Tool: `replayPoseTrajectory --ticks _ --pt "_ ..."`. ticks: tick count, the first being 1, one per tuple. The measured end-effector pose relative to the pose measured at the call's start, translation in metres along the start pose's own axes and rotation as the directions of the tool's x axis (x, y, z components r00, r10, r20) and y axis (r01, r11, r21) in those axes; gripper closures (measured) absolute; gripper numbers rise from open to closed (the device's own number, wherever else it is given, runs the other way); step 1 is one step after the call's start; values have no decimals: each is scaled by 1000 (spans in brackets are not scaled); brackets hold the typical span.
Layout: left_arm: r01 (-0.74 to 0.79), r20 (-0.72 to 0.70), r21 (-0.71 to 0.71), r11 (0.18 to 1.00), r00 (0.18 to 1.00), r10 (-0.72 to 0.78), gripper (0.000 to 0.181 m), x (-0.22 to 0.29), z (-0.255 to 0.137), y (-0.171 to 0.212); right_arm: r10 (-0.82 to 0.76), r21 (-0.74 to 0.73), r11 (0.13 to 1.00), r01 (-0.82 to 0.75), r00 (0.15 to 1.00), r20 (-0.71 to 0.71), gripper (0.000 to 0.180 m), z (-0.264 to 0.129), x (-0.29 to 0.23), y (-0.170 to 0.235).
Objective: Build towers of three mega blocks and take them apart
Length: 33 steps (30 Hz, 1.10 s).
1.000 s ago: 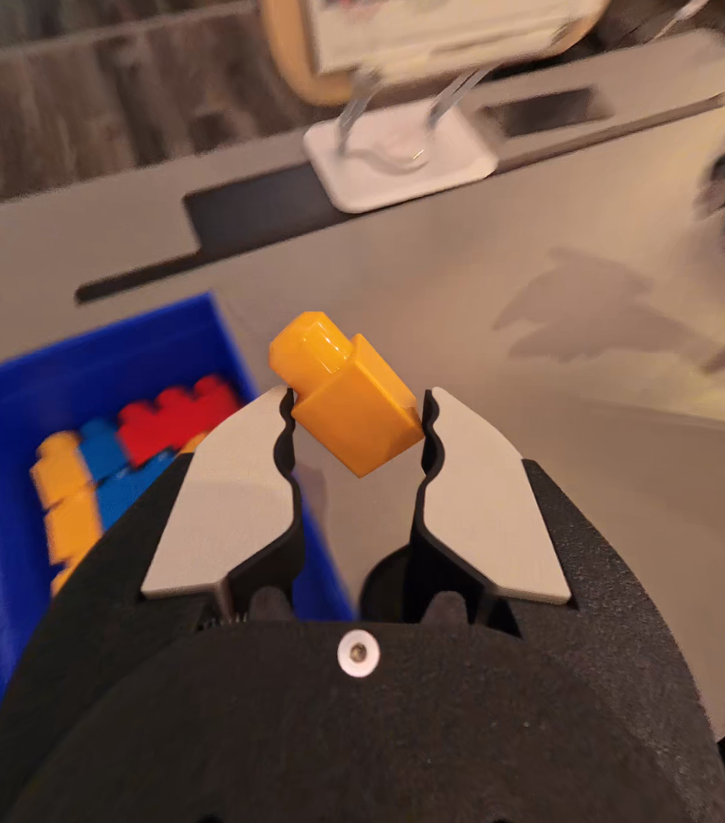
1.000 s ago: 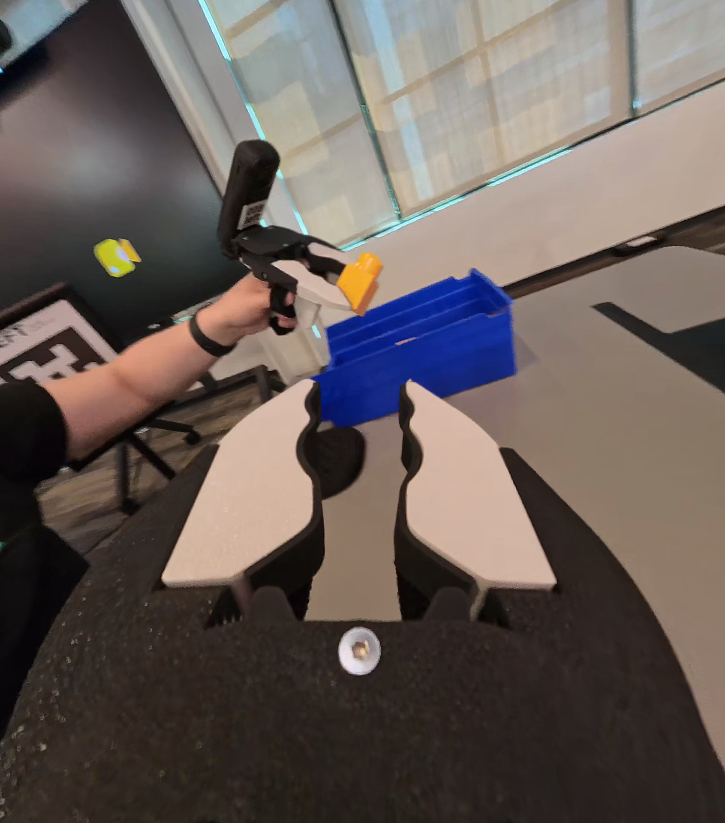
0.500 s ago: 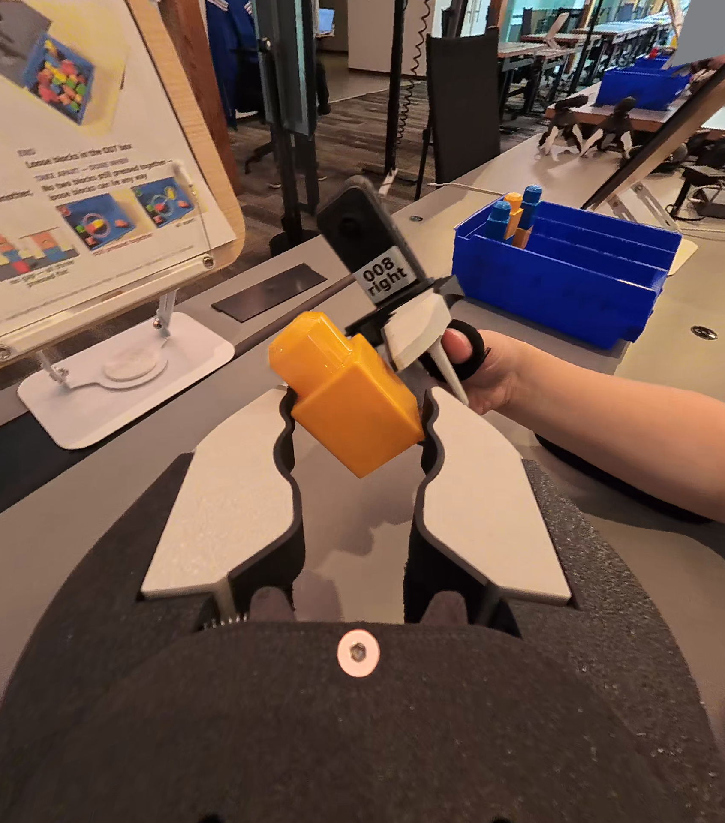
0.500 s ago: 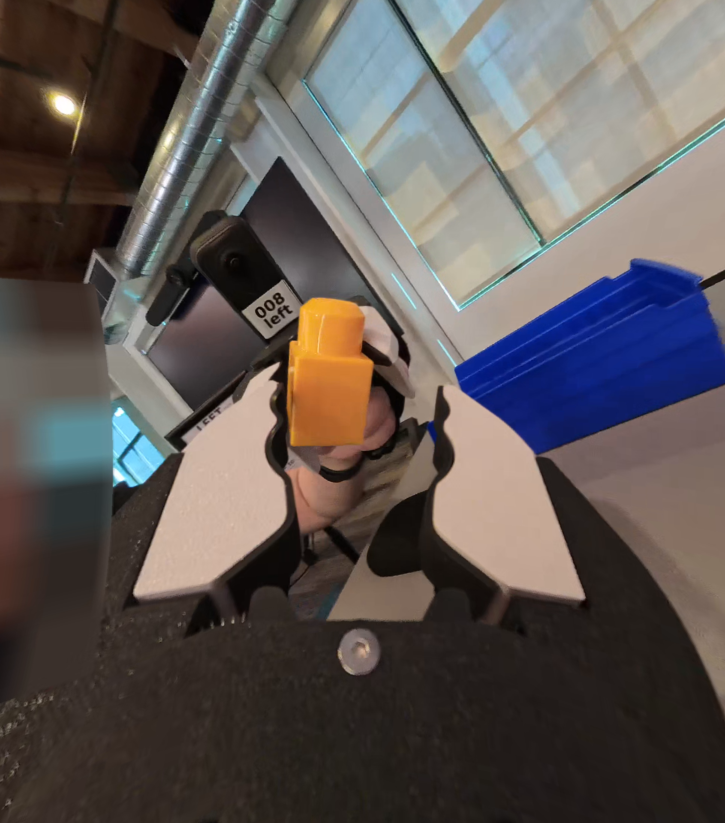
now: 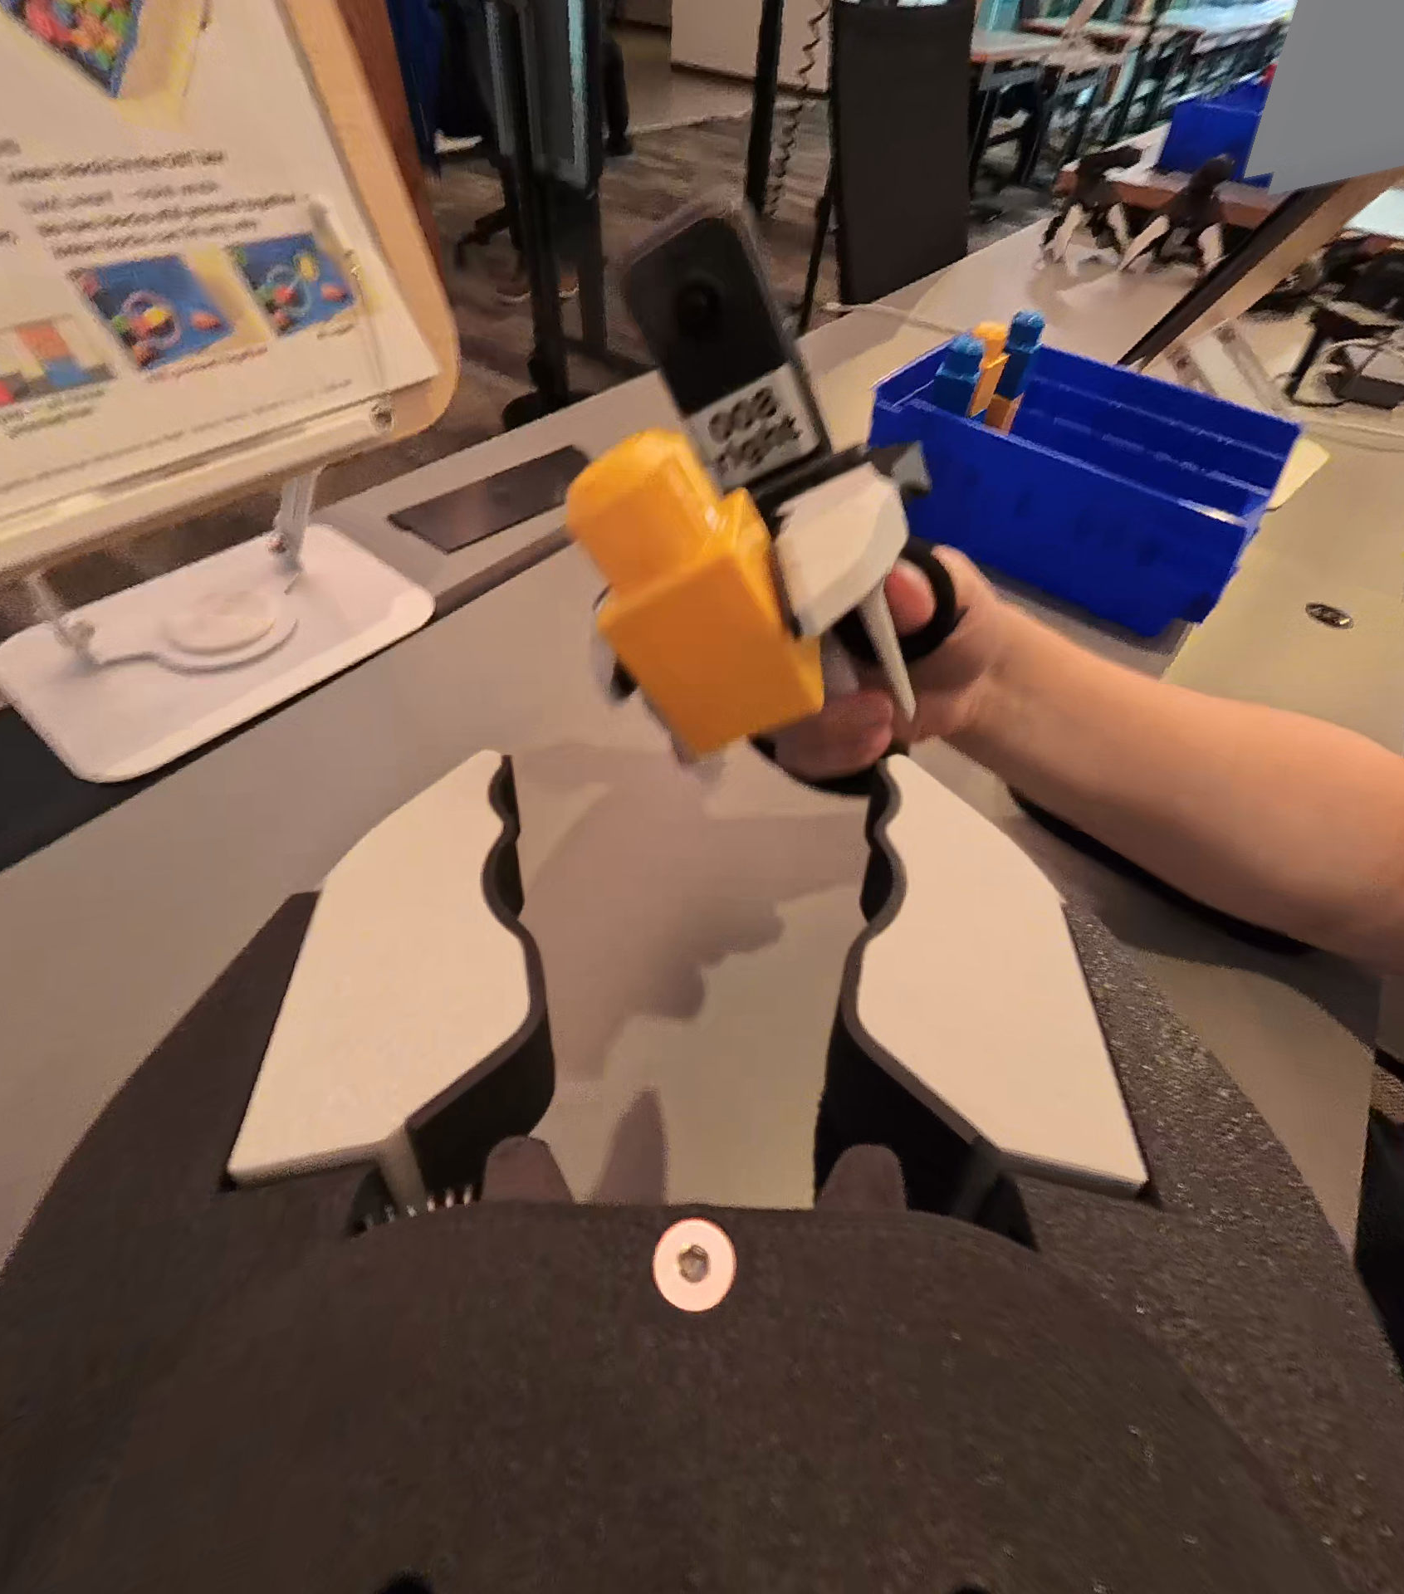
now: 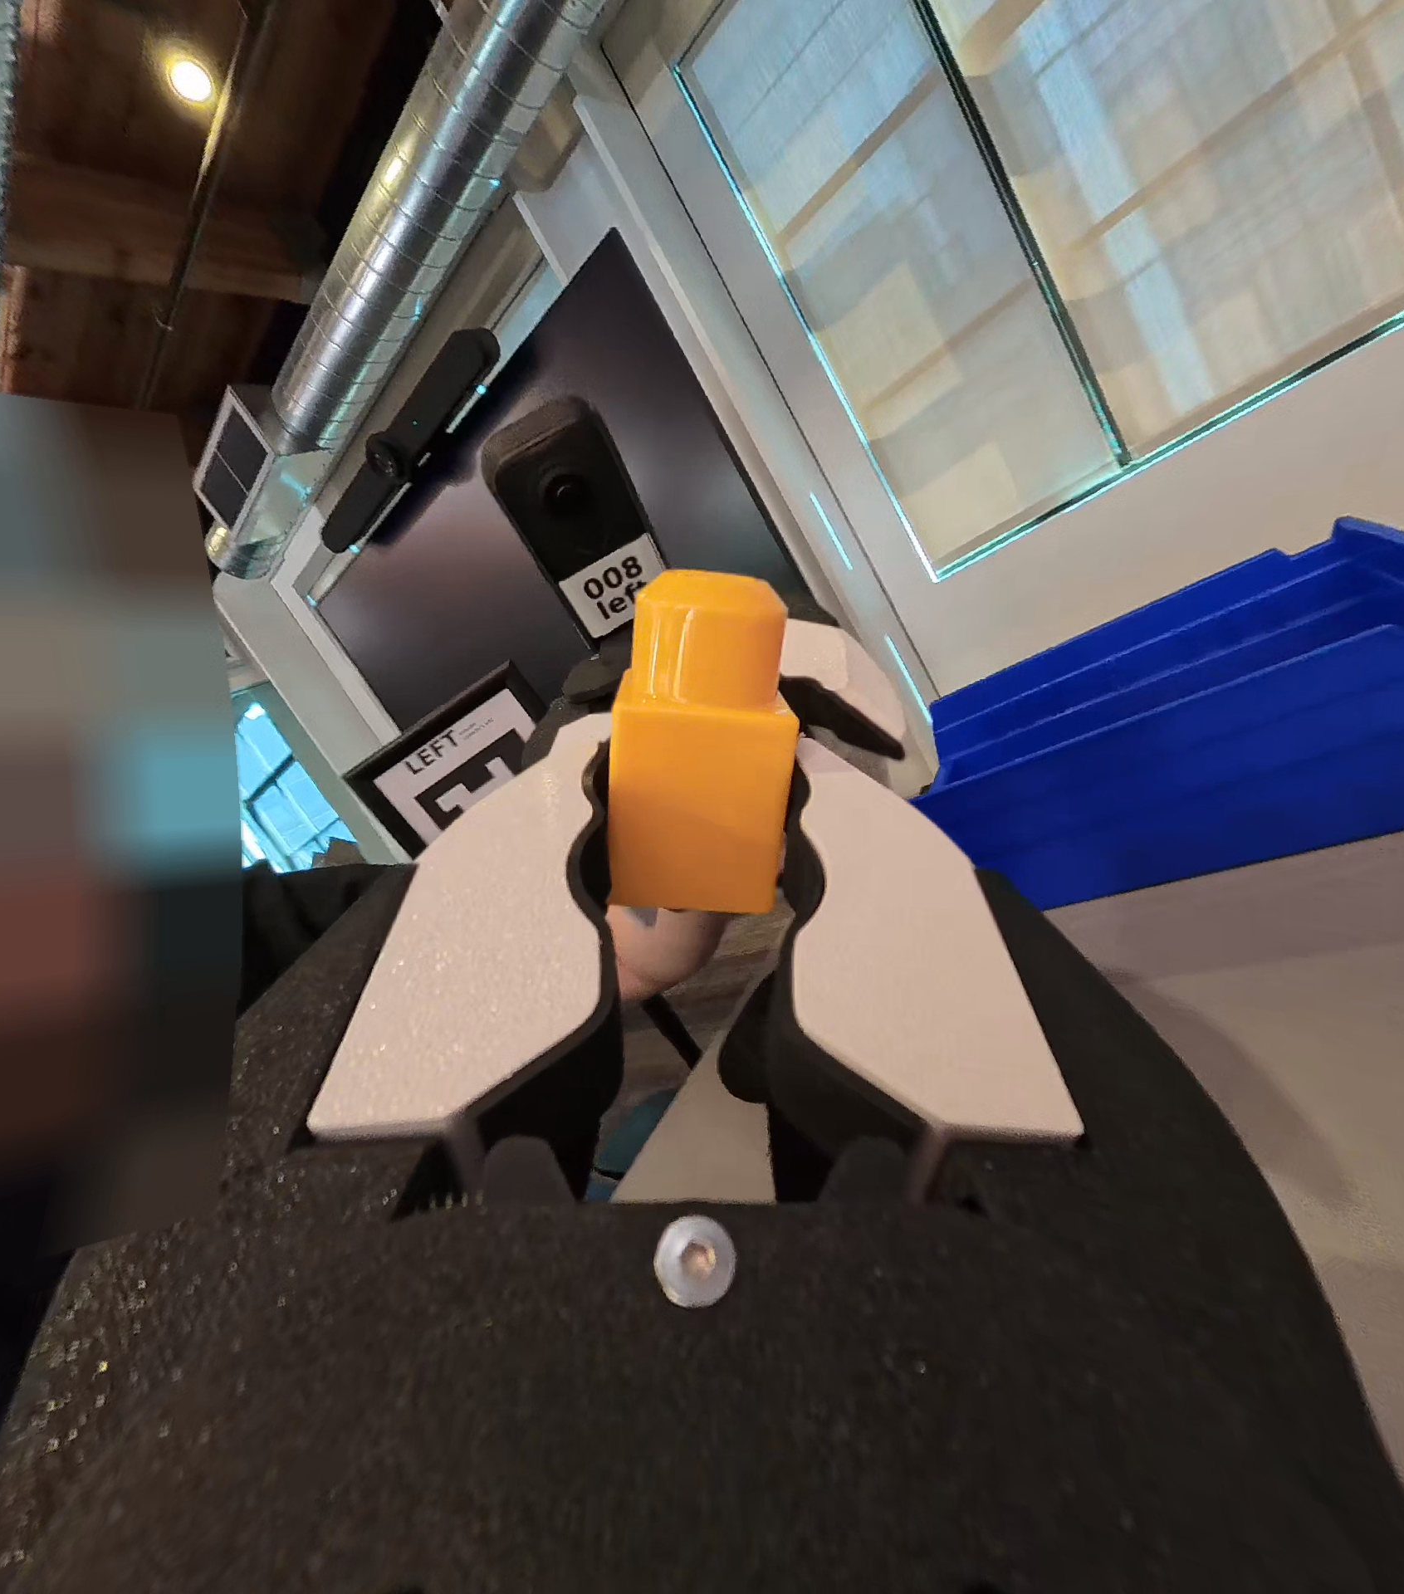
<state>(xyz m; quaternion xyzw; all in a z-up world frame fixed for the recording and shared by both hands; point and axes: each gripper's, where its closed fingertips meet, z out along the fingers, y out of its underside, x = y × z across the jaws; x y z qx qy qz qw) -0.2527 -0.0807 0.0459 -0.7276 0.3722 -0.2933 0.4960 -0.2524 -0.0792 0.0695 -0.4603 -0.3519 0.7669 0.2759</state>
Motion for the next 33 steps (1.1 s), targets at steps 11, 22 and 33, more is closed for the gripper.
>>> replayPoseTrajectory --ticks 11,22,33 --pt "335 627 -485 808 777 54 141 -198 -225 126 -183 -93 982 163 939 -292 143 -46 21 -19" --pt "644 696 -424 636 682 -226 130 -243 -206 213 -144 -71 989 127 928 -344 143 -63 28 -20" --pt "679 685 -402 614 669 -290 131 -250 -193 226 -131 -60 991 118 930 -343 143 -68 26 -23"
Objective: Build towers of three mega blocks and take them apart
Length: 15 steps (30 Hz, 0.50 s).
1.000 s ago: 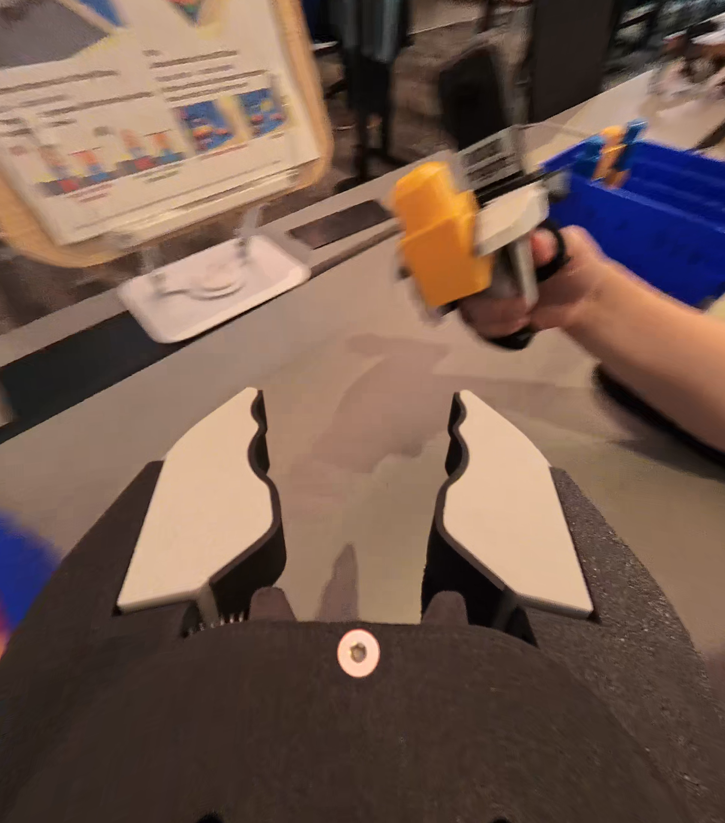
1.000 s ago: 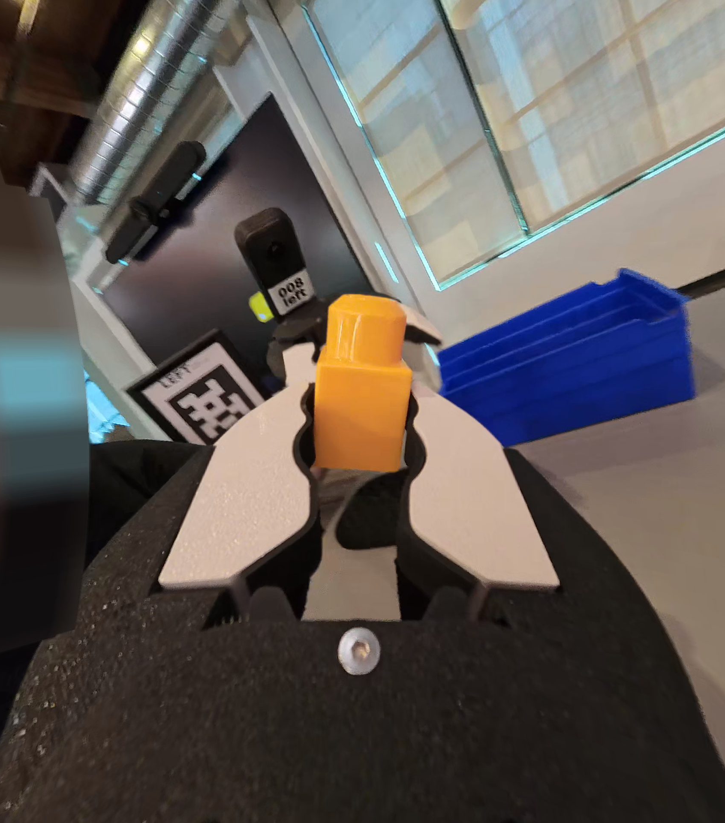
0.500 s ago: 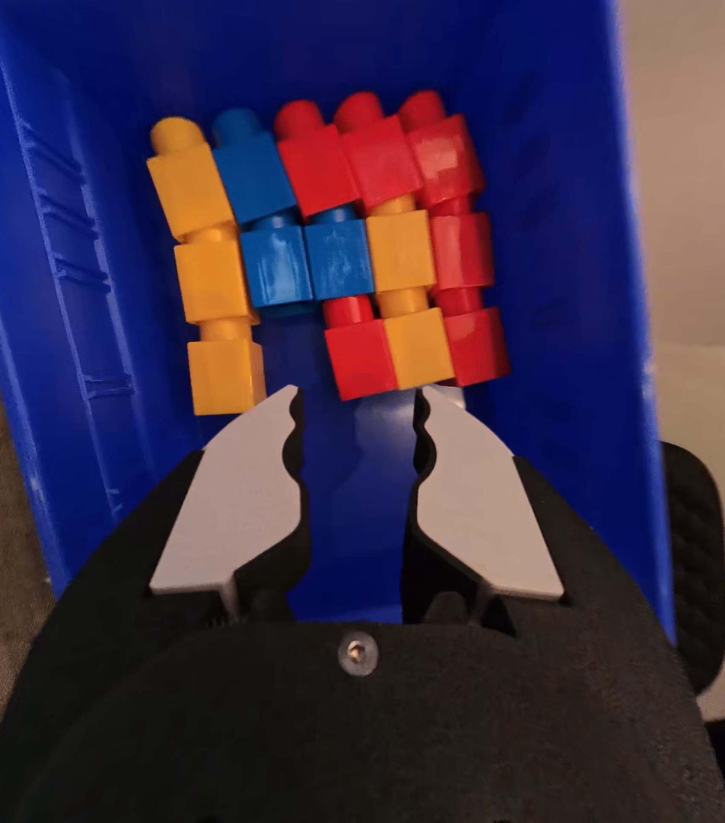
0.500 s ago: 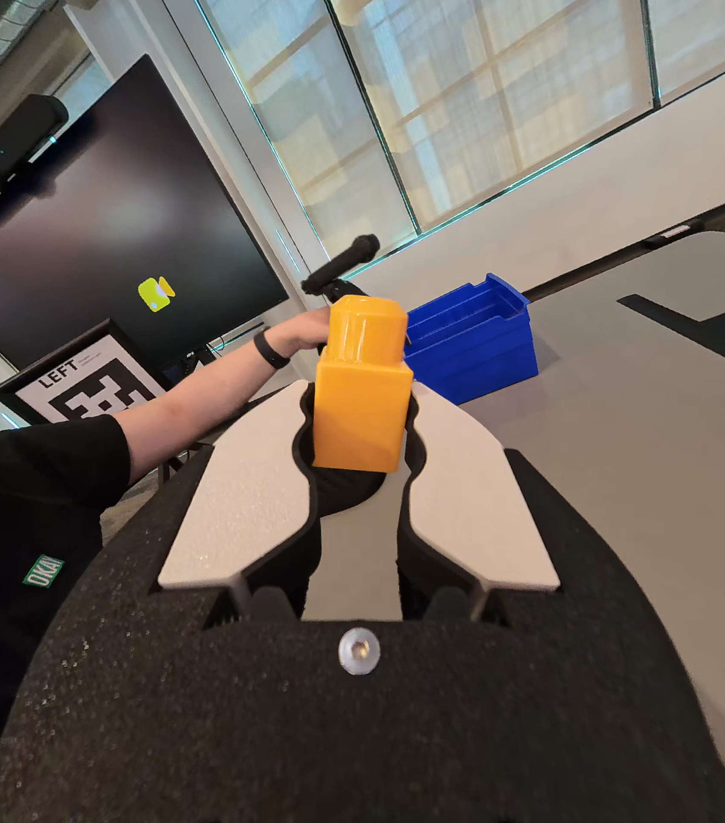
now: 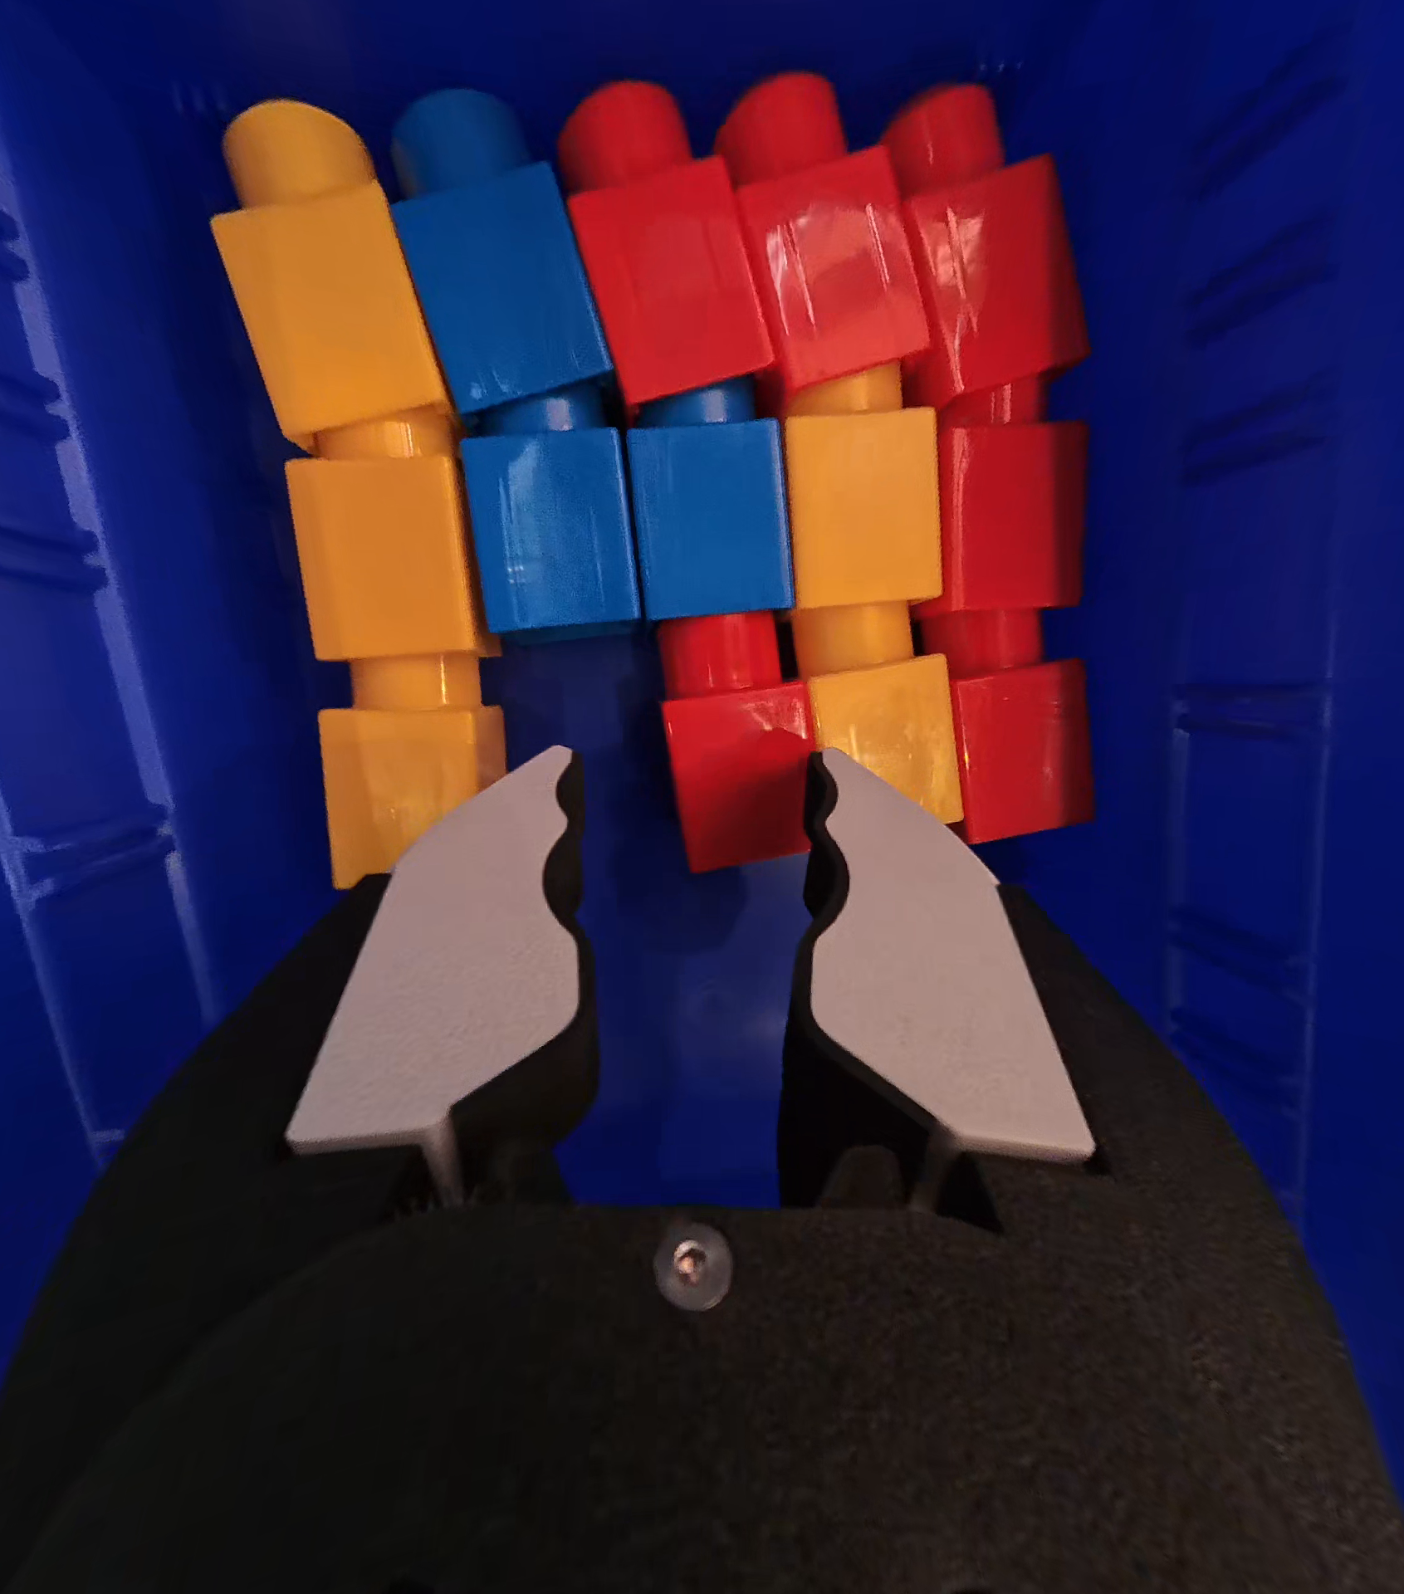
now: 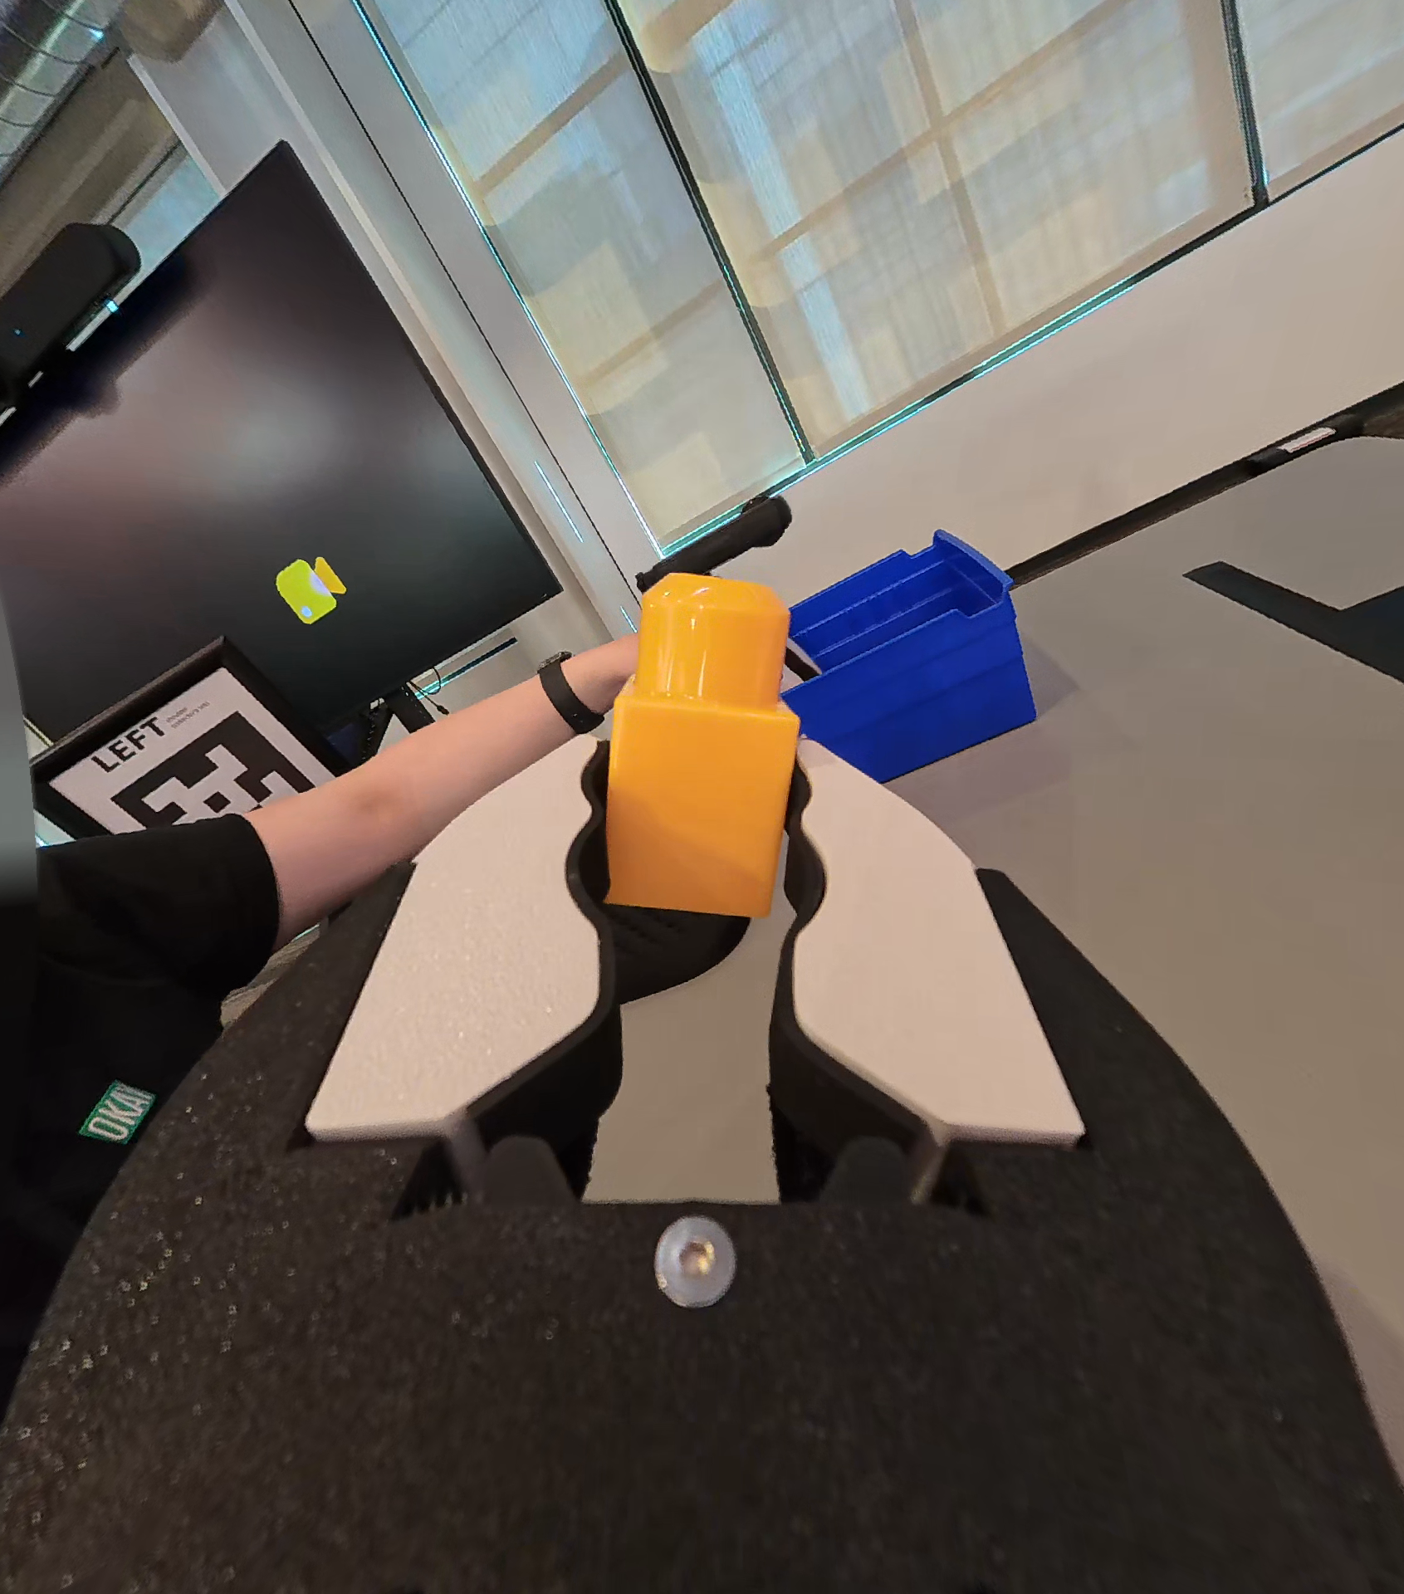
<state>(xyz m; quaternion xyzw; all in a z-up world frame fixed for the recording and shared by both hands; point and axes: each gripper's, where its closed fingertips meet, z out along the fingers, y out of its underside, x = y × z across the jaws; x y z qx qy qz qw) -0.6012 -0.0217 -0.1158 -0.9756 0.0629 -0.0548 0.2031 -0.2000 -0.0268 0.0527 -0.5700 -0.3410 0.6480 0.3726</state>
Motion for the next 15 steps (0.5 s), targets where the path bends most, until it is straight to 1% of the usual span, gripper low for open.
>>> replayPoseTrajectory --ticks 3,6,11,15 --pt "17 -27 -1 1000 999 -17 130 -2 -1 4 -3 -7 1000 3 1000 3 143 0 -1 0" --pt "-1 -37 -8 1000 999 0 131 -3 -2 6 -4 -4 1000 4 1000 3 143 1 -2 0" --pt "-112 -61 -19 993 992 111 136 6 -6 -1 1 -7 1000 -1 1000 3 143 1 -1 1" --pt "-204 17 -111 973 978 207 134 0 -4 2 3 -4 1000 -3 1000 3 143 0 -1 0"
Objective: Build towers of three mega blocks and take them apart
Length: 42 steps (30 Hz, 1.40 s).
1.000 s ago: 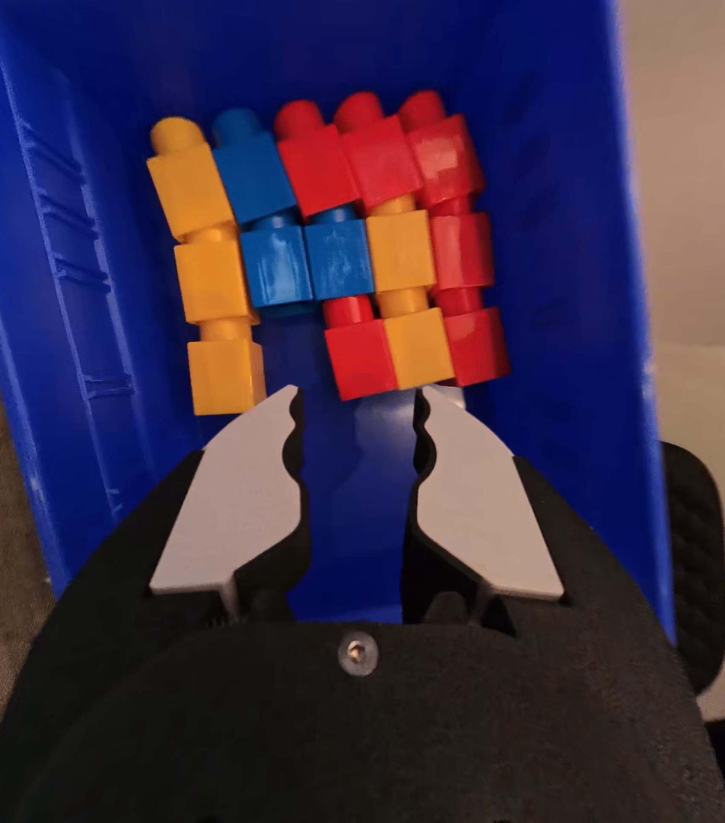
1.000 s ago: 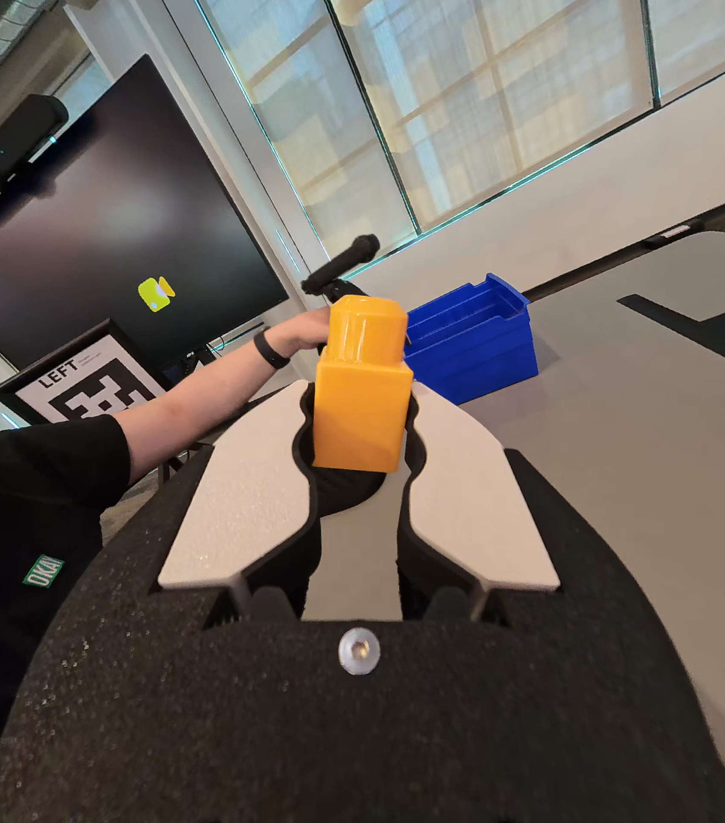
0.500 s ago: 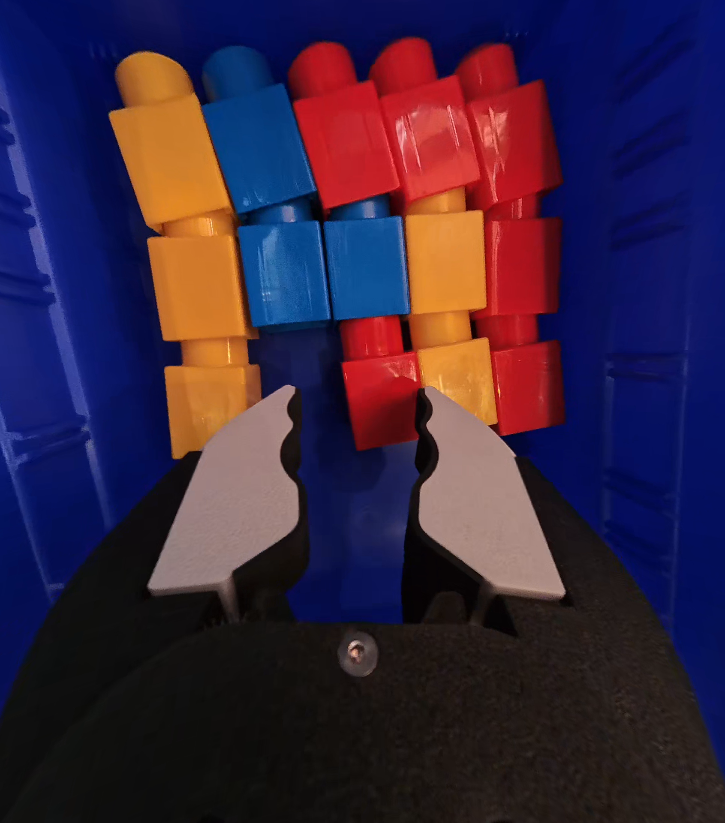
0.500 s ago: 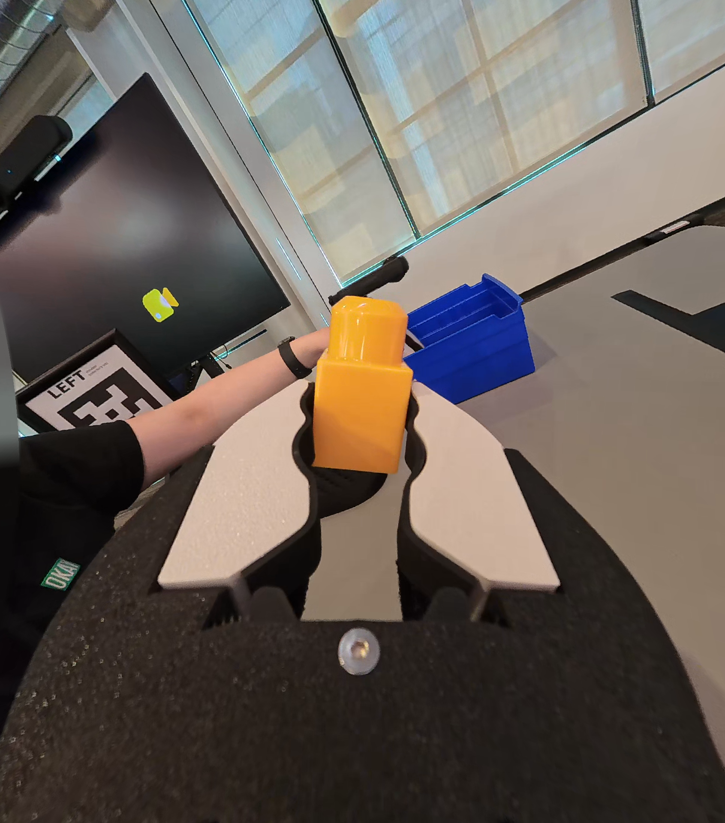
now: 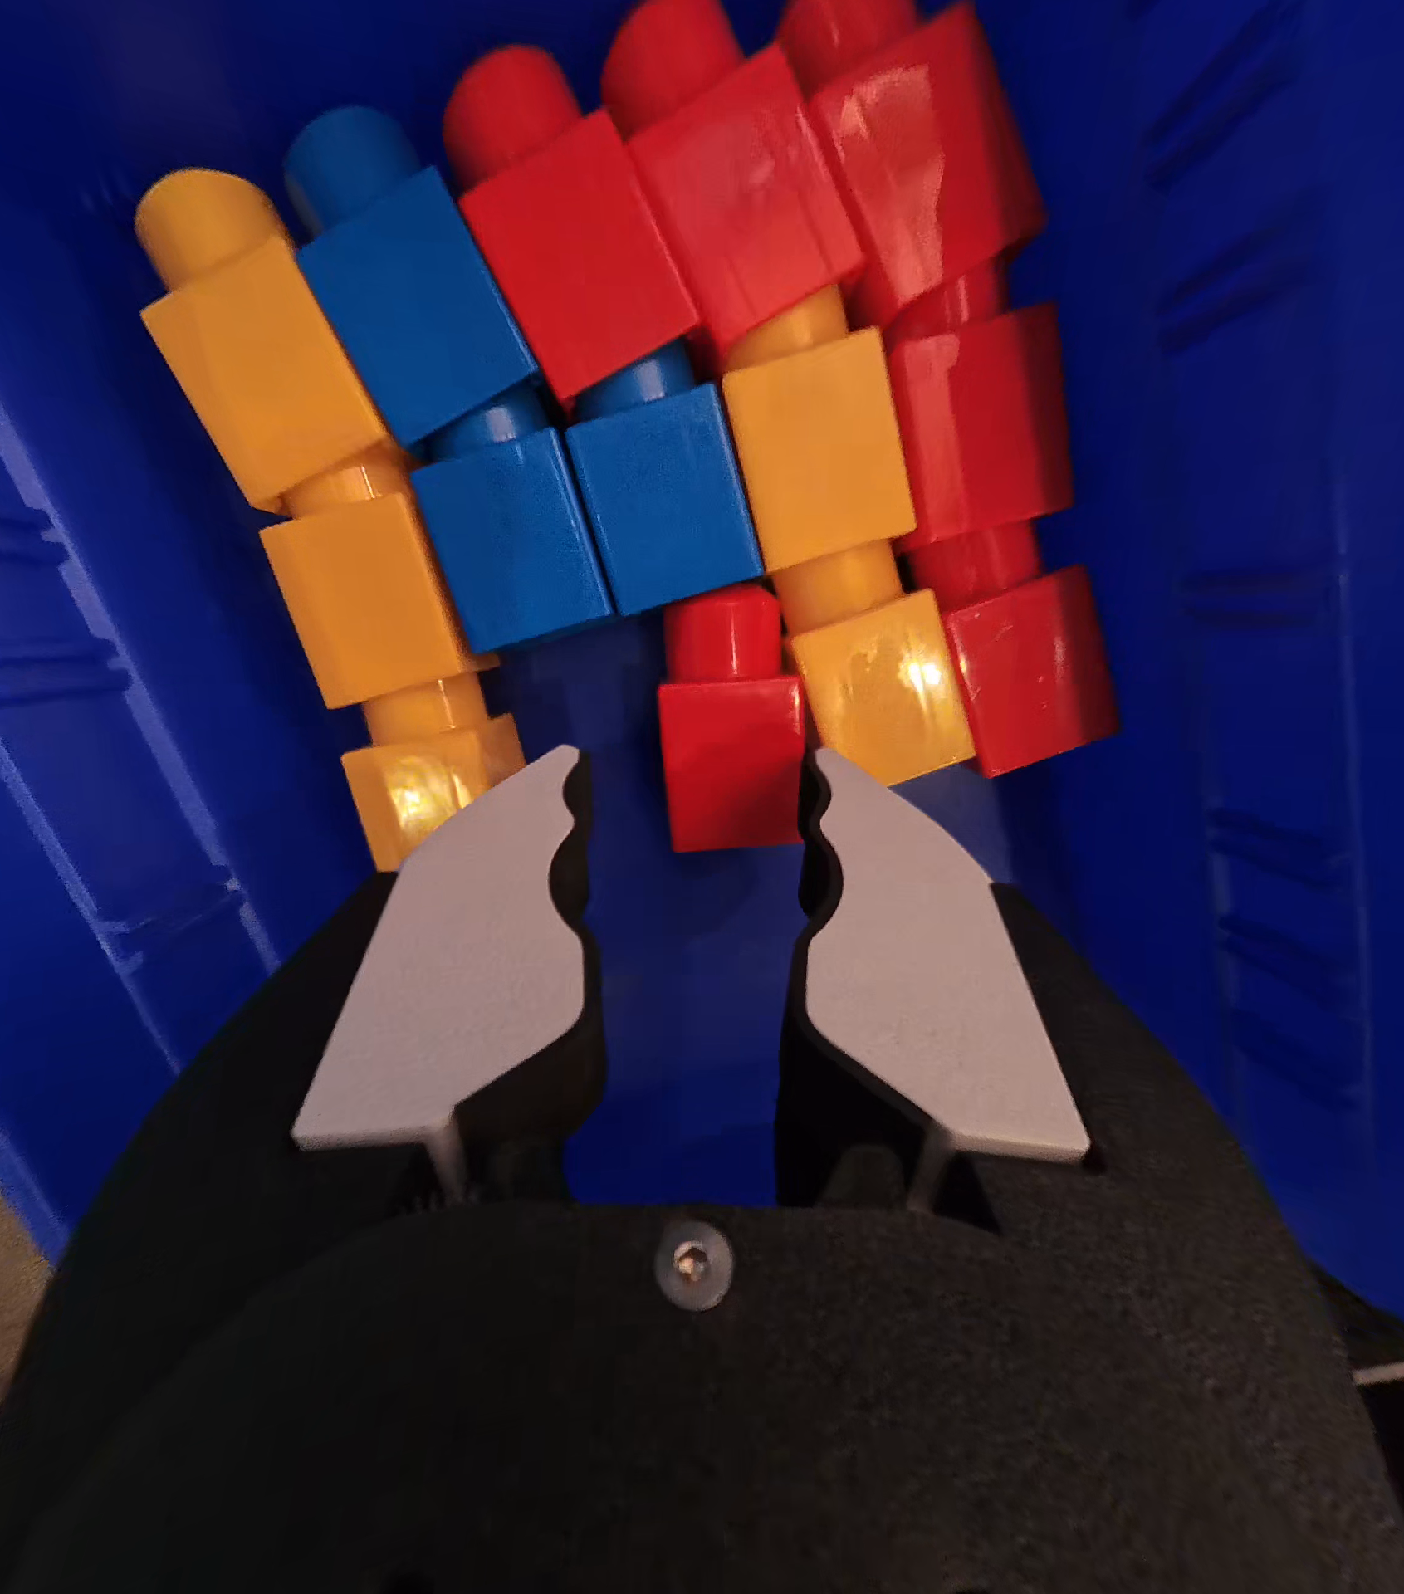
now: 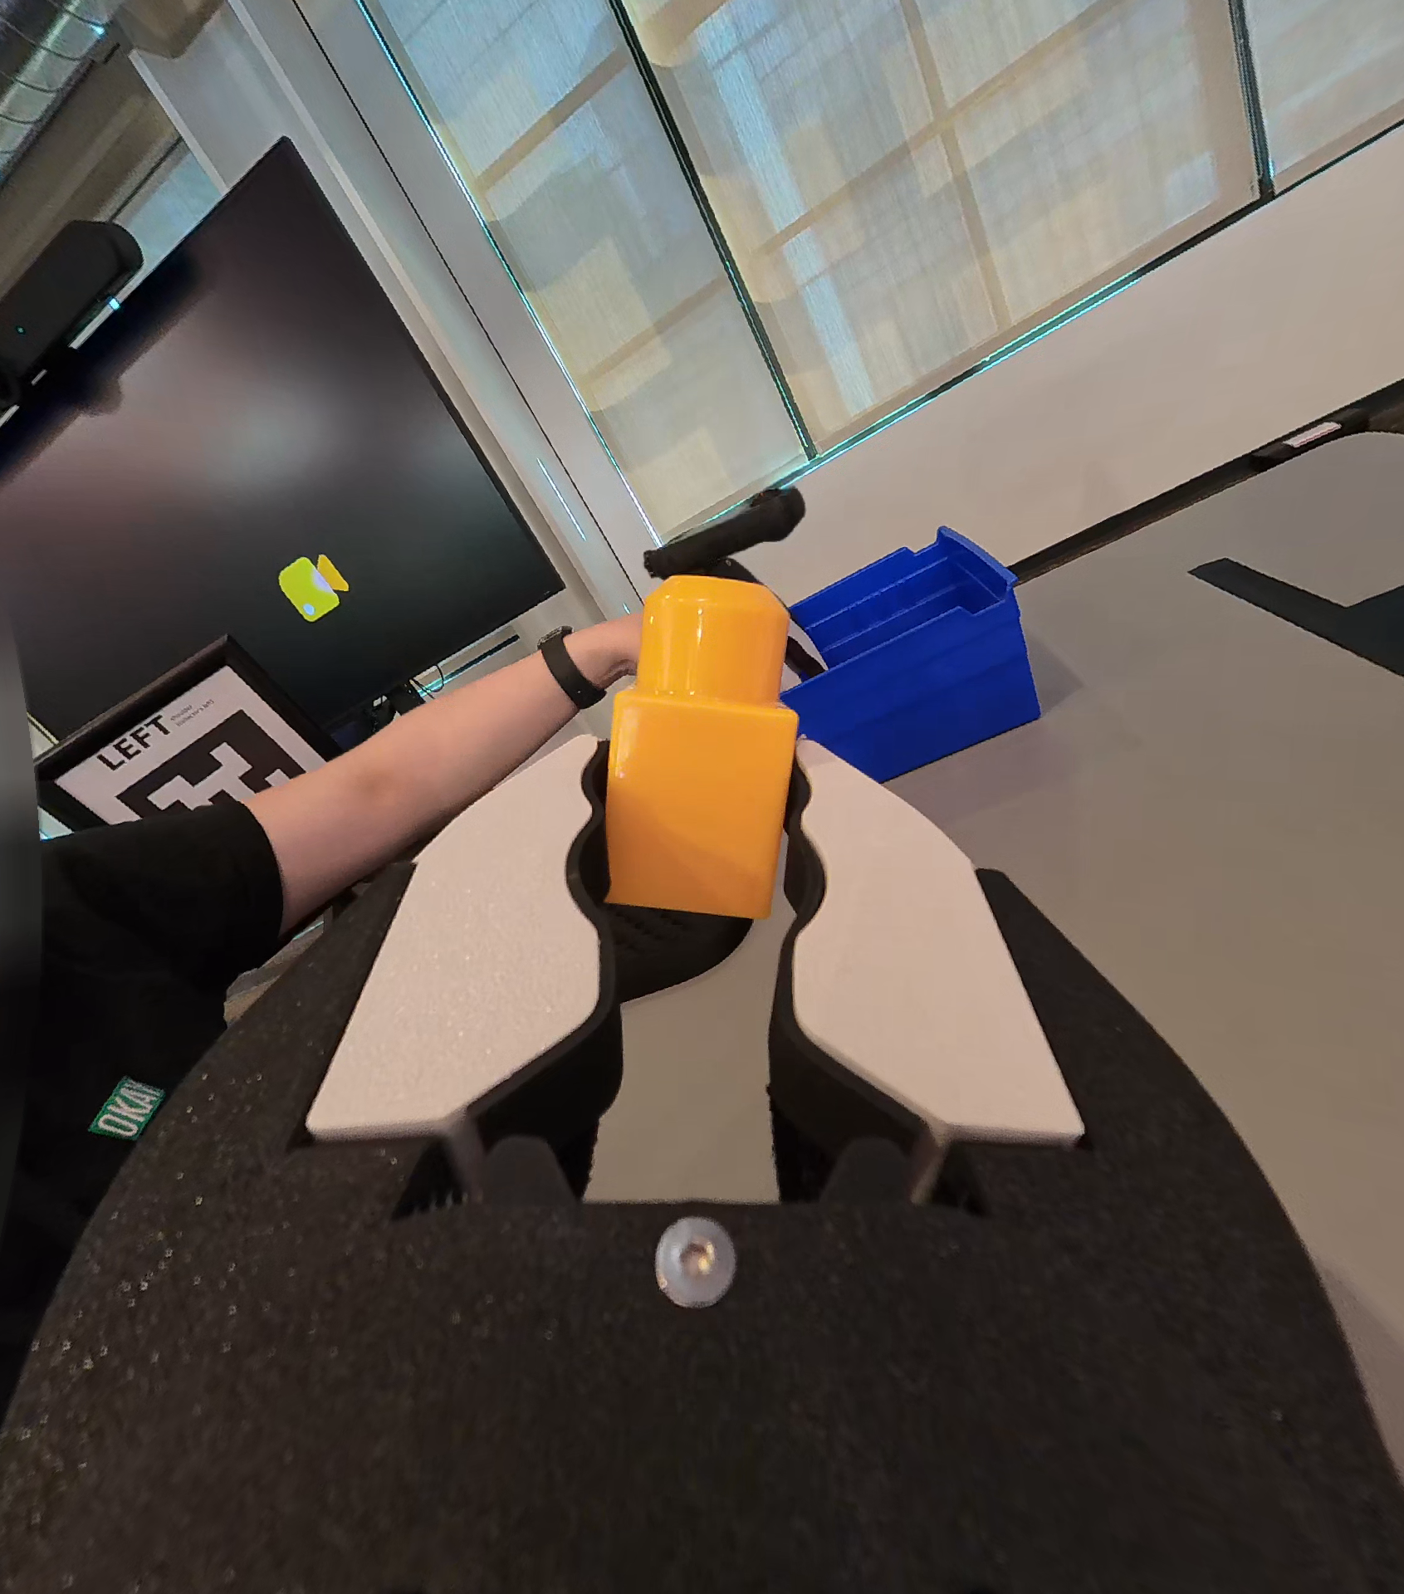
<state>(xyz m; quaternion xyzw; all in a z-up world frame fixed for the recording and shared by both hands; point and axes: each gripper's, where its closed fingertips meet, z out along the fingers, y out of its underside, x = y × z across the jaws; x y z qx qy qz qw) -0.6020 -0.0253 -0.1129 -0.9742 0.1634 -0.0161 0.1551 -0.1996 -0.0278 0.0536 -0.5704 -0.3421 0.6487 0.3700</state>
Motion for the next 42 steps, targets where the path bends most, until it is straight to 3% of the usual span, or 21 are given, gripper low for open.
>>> replayPoseTrajectory --ticks 8,20,32,42 --pt "30 -67 -87 996 997 -36 137 11 2 -2 8 -4 1000 -8 1000 3 143 -1 0 0" --pt "-18 -60 -155 988 998 9 140 3 7 5 9 -19 1000 -9 1000 14 143 1 -2 2" --pt "-125 -10 -254 959 992 126 144 -4 23 13 11 -34 999 -10 1000 9 143 2 0 5" --pt "-135 -21 -197 971 991 133 144 -4 21 12 16 -32 999 -16 1000 6 143 0 1 5"
